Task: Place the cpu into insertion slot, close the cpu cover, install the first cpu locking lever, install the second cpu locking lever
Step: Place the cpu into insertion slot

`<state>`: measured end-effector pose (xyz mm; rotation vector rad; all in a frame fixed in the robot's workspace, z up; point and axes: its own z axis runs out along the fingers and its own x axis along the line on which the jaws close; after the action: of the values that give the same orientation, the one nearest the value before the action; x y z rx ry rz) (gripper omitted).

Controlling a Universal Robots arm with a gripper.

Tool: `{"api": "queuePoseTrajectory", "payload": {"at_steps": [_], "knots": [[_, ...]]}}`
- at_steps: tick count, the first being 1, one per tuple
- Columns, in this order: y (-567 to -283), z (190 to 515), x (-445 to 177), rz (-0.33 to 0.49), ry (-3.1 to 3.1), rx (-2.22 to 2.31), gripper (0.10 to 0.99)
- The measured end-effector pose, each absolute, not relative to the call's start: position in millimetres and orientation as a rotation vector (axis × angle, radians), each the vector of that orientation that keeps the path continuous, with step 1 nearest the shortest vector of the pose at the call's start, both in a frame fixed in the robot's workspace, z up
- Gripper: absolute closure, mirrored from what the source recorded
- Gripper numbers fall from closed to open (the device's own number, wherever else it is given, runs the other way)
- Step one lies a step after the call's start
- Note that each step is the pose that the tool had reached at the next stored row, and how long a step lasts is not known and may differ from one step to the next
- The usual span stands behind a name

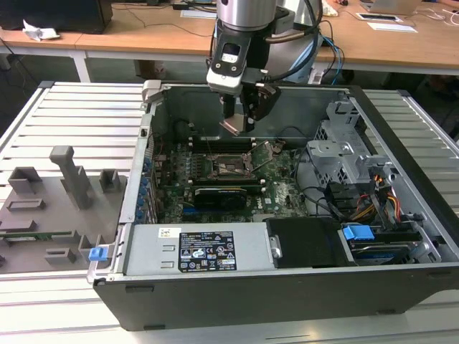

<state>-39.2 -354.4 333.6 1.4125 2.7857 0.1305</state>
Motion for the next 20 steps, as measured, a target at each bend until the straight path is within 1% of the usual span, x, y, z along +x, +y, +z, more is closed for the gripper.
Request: {"api": "queuePoseTrajectory", "payload": {"at_steps": [12, 20], "knots": [[-354, 324, -39, 0.112, 2.609, 1.723, 0.561], [-354, 314, -39, 0.105, 2.525, 1.835, 0.561]]}}
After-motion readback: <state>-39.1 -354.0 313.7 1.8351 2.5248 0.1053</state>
